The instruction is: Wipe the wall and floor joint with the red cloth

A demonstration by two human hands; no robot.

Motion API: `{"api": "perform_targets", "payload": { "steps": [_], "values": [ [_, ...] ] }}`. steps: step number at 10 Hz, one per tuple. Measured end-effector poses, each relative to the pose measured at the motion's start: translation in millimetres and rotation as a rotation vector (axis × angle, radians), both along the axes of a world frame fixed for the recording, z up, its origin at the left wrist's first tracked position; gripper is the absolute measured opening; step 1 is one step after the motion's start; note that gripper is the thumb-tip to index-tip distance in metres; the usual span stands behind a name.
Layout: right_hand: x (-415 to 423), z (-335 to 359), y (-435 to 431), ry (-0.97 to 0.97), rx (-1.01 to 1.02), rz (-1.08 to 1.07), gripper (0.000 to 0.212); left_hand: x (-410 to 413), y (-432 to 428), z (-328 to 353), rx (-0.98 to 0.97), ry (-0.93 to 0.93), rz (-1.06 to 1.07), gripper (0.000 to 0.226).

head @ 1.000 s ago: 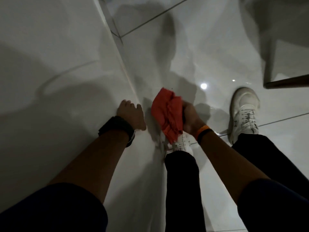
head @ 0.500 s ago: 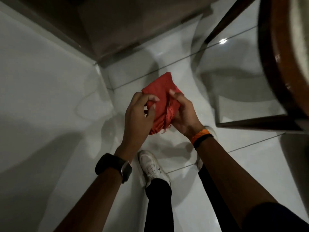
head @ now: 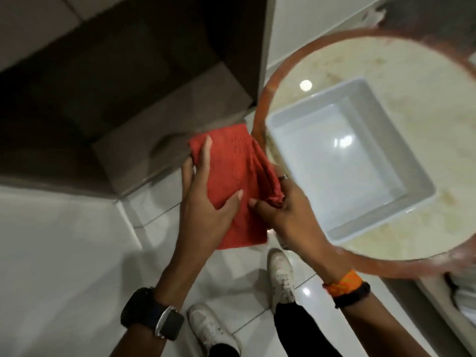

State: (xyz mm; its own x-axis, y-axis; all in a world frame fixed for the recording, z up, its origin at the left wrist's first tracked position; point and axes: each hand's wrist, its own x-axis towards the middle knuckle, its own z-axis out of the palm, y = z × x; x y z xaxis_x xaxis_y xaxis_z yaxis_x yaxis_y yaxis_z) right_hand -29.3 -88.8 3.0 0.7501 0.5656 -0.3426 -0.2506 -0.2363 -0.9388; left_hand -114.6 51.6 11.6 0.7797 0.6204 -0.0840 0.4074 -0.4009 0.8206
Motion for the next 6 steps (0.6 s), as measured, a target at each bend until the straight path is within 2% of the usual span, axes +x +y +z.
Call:
{"api": "perform_targets", "payload": {
  "steps": [1,2,3,4,5,6],
  "values": [
    [57,32,-43,-0.076,-0.08,-0.144,0.061,64,-32,26,-0.121,-0.025,-0.107,0.102],
    [90,34,-66,-0.106,-0.168,-0.154,0.057,102,-50,24,-0.119,0.011,-0.174,0.1],
    [123,12,-83,-0.107,-0.304,-0.117,0.059,145,-67,4,-0.101,0.228,-0.316,0.1],
    [131,-8,-87,-0.13,-0.405,-0.067,0.063,161,-75,-10,0.301,0.443,-0.422,0.097],
    [128,-32,-85,-0.24,-0.536,0.005,0.066,165,-80,-19,0.79,0.634,-0.493,0.103],
    [125,-38,-84,-0.371,-0.733,-0.037,0.07,160,-77,-26,0.844,0.642,-0.43,0.109]
  ]
}}
